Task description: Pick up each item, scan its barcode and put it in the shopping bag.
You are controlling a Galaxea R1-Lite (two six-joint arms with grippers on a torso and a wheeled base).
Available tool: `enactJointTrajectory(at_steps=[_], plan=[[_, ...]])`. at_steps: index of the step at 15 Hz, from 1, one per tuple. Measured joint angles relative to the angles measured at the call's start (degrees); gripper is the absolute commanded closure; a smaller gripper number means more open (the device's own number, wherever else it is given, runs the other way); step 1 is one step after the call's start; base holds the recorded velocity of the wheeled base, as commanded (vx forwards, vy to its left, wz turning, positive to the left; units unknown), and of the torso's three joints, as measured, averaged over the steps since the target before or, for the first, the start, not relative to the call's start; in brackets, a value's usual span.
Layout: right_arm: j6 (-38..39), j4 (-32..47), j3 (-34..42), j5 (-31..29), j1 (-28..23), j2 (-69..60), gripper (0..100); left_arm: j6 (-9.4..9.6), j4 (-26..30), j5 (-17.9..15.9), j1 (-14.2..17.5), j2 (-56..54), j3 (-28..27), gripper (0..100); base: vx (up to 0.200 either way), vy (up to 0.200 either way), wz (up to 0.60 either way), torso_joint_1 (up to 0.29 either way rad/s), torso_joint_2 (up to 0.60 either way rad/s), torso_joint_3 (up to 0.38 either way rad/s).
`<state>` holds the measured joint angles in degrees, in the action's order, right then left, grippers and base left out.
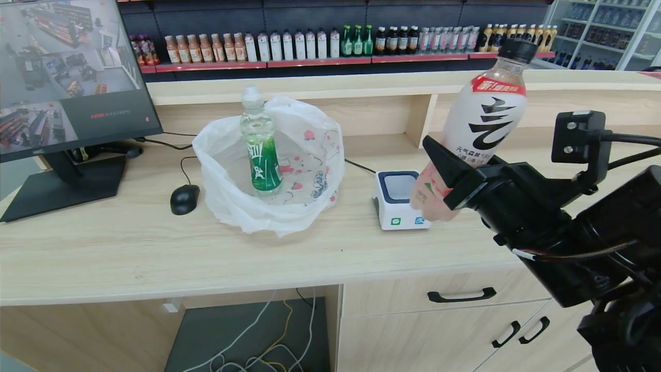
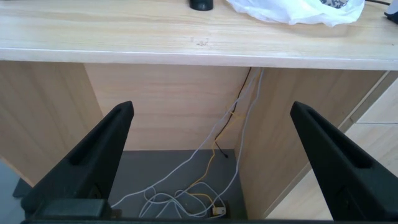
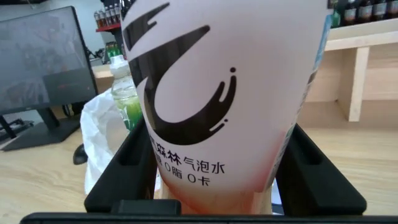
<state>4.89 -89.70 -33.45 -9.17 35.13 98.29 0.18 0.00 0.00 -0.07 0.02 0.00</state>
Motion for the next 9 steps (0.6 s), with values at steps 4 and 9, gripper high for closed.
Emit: enactJointTrajectory(at_steps=[4,9], plan=[[14.90,3.23,-6.34,-0.16,0.23,3.00,100,0.00,0.00,0.00,0.02,0.00,0.00,0,0.000,0.000,0.00,0.000,0.00,0.000],[35.76,4.24,-12.41,-5.85,-1.32,10.36,100,0.00,0.00,-0.02,0.00,0.00,0.00,0,0.000,0.000,0.00,0.000,0.00,0.000]])
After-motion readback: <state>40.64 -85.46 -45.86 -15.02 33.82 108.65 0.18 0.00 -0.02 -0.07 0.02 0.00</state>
